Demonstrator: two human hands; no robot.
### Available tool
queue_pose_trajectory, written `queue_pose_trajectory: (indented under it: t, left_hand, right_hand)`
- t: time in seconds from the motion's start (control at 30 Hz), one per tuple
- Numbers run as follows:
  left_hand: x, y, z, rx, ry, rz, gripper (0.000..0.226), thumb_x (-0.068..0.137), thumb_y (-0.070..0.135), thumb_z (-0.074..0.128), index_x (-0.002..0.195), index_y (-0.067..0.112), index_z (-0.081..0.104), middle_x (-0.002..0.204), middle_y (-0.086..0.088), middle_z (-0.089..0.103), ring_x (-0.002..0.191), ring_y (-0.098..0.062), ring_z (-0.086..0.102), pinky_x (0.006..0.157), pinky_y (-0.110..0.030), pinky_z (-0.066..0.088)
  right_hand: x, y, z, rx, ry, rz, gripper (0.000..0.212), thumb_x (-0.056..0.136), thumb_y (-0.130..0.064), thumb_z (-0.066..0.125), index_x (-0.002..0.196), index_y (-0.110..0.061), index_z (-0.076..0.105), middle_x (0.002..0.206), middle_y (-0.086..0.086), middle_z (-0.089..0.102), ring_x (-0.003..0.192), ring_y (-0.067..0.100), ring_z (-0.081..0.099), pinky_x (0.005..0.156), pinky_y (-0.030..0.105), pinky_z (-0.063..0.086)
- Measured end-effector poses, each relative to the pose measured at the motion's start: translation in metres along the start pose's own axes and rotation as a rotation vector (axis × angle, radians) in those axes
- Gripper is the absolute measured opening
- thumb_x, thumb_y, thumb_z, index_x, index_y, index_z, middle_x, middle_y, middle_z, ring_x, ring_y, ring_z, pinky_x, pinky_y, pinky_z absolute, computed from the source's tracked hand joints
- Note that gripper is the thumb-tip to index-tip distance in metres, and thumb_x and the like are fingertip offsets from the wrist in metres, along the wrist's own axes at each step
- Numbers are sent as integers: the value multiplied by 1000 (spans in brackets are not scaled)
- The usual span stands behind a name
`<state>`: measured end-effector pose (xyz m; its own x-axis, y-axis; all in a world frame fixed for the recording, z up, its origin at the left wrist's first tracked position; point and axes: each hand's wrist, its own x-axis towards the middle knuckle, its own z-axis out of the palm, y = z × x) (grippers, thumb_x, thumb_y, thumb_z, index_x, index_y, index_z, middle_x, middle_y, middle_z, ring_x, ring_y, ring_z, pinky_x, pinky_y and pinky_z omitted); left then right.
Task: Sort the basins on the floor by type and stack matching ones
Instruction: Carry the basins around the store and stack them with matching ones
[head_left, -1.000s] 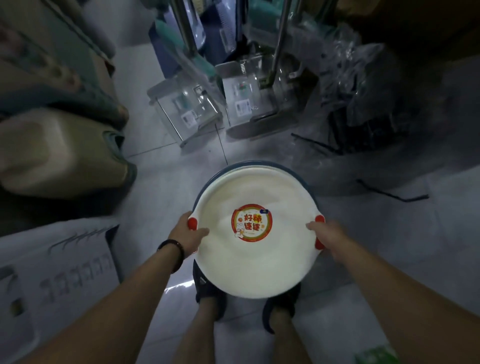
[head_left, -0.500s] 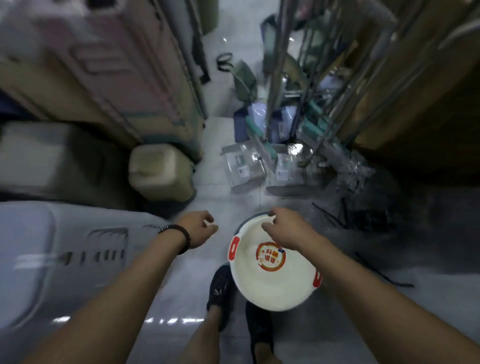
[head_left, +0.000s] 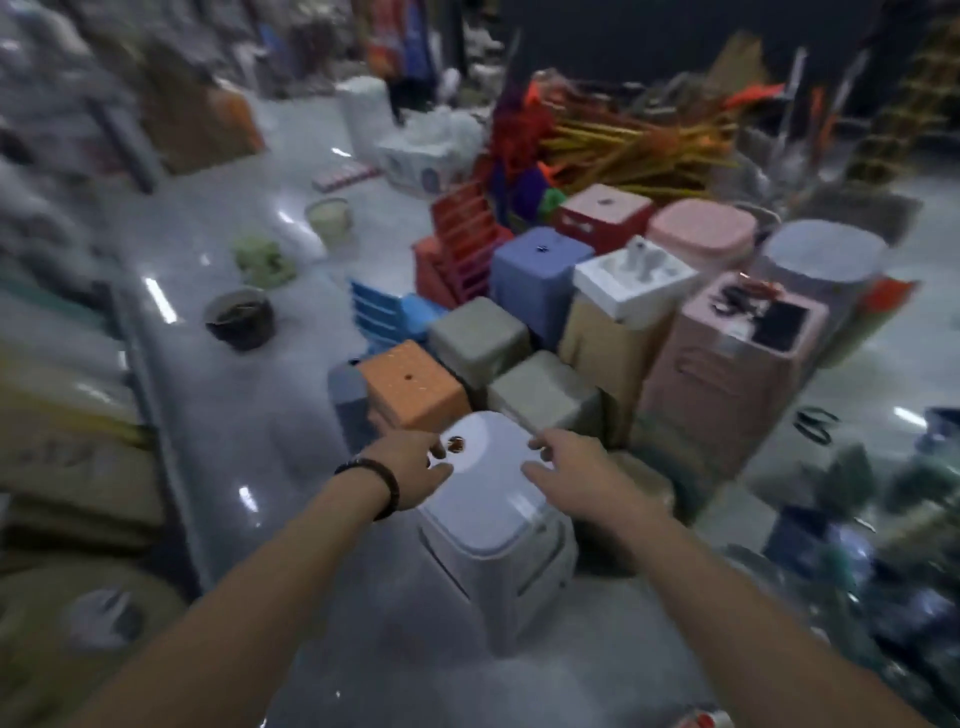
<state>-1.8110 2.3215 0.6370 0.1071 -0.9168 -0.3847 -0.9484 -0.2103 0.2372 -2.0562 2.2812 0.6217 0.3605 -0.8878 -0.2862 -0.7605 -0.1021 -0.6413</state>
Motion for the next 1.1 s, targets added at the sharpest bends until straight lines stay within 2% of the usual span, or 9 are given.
queue_pose_trajectory:
  t: [0.07,0.13,0.23,0.3,0.4,0.53,0.67,0.83,1.1]
  left_hand:
    - [-14,-66,-27,-58,56,-73,26,95,53,53,101,30,63,106,0,69,94,-24,65,82,-35,54]
    - [-22,-128,-48,-78,87,-131,23,97,49,52,92,29,61,101,-3,70,91,-25,65,81,-37,56]
    - [-29,-212,-75,-97,112,-199,28,98,48,55,111,26,66,113,-1,70,102,-24,65,92,-39,56]
    - [-33,-261,-93,-141,134,-242,32,98,46,58,119,24,66,116,0,69,105,-22,65,92,-34,54]
    - [-33,-323,-119,-187,195,-295,30,95,45,59,119,28,67,117,4,71,105,-20,65,88,-30,53]
    - [-15,-385,-154,-284,249,-321,31,93,46,60,119,29,67,114,7,71,101,-17,65,91,-33,55]
    - [32,-439,-186,-314,276,-359,34,94,49,60,122,30,66,116,7,70,105,-17,65,94,-34,55]
    - [124,-511,-233,-318,268,-372,32,95,47,62,121,29,65,114,7,69,100,-14,65,87,-29,55]
    - [265,-637,-338,-385,357,-494,17,94,41,65,106,30,71,99,10,71,91,-8,66,86,-35,61]
  right_hand:
    - [25,-73,19,-81,-24,-111,42,100,-40,67,136,-18,65,127,6,71,118,26,65,97,34,50]
    - [47,-140,44,-101,-38,-181,32,98,-38,68,123,-18,69,115,6,75,107,26,68,89,35,52]
    - [72,-223,97,-66,-80,-210,26,101,-33,65,121,-18,67,104,2,71,94,21,65,86,36,55]
    - [87,-261,133,-50,-105,-225,29,100,-36,66,125,-22,67,105,-2,69,93,19,66,87,39,58]
    - [111,-312,170,-88,-176,-244,36,101,-38,65,135,-25,63,119,-4,69,101,17,66,85,34,57]
    - [163,-372,195,-156,-204,-292,43,102,-39,62,143,-25,58,122,0,68,99,20,68,82,37,60]
    - [246,-424,212,-188,-226,-331,48,105,-41,59,149,-22,53,126,6,69,98,19,66,75,31,52]
    - [383,-483,233,-185,-209,-375,51,100,-45,63,146,-23,56,130,8,68,113,24,66,98,40,55]
    - [603,-608,252,-226,-275,-403,47,99,-45,63,140,-23,63,135,6,68,116,23,65,99,36,54]
